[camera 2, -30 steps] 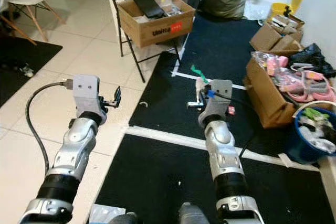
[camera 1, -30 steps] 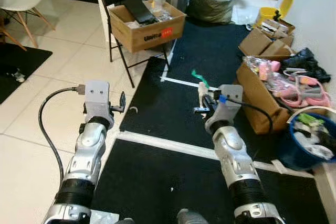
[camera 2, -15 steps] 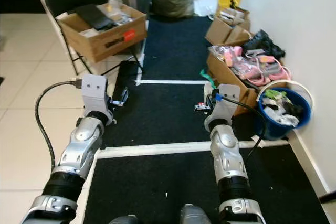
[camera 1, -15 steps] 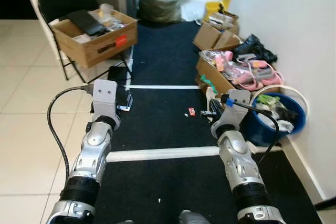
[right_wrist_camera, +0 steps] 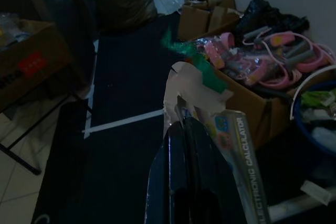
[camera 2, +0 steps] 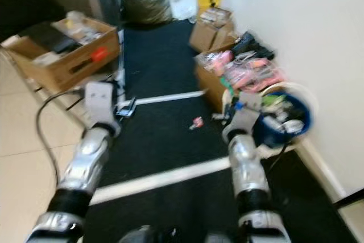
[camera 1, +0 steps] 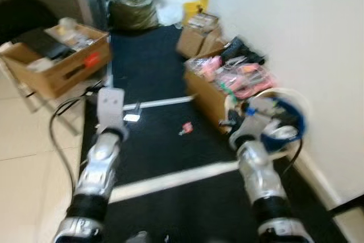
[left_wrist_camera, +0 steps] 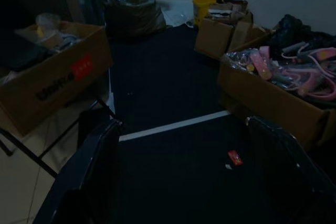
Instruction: Picking trash to rubbish bin
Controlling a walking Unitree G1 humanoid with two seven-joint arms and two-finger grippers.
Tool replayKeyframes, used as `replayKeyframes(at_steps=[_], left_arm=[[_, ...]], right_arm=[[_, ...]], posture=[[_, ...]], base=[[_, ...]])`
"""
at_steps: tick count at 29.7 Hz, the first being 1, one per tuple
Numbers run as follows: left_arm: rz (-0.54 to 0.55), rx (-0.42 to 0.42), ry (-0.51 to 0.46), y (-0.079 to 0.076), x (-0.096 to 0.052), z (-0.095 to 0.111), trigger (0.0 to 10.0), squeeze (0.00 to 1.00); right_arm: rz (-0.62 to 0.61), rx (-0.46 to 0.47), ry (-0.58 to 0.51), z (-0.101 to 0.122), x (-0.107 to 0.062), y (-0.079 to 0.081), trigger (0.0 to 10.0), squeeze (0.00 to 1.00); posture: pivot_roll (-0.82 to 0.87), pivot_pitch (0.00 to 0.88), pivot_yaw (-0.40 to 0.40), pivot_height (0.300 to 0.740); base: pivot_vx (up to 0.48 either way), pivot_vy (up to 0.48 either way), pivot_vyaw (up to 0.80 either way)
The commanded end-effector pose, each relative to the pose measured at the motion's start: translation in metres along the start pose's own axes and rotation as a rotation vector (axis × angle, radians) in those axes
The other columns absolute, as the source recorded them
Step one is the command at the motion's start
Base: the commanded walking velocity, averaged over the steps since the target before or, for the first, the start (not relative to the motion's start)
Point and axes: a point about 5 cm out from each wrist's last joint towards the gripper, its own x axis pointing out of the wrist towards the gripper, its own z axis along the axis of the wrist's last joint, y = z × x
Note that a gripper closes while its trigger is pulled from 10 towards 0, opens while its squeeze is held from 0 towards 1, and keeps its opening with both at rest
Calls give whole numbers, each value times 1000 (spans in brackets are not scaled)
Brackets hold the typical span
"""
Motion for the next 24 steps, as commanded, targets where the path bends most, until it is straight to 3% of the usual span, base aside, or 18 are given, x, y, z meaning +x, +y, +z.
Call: replayKeyframes(at_steps=[1,24], left_arm=[[-4,16,10,0,-3,-4,10000,0],[6,20,16,2,-6,-6,10000,0]], right_arm=[[-25,0,-2,0,-1,-7,10000,0],[-15,-17,-1,-5,-2,-6,10000,0]], posture=[[-65,0,11,740],[-59,0,6,740]], base=[[322,0,0],[327,0,0]])
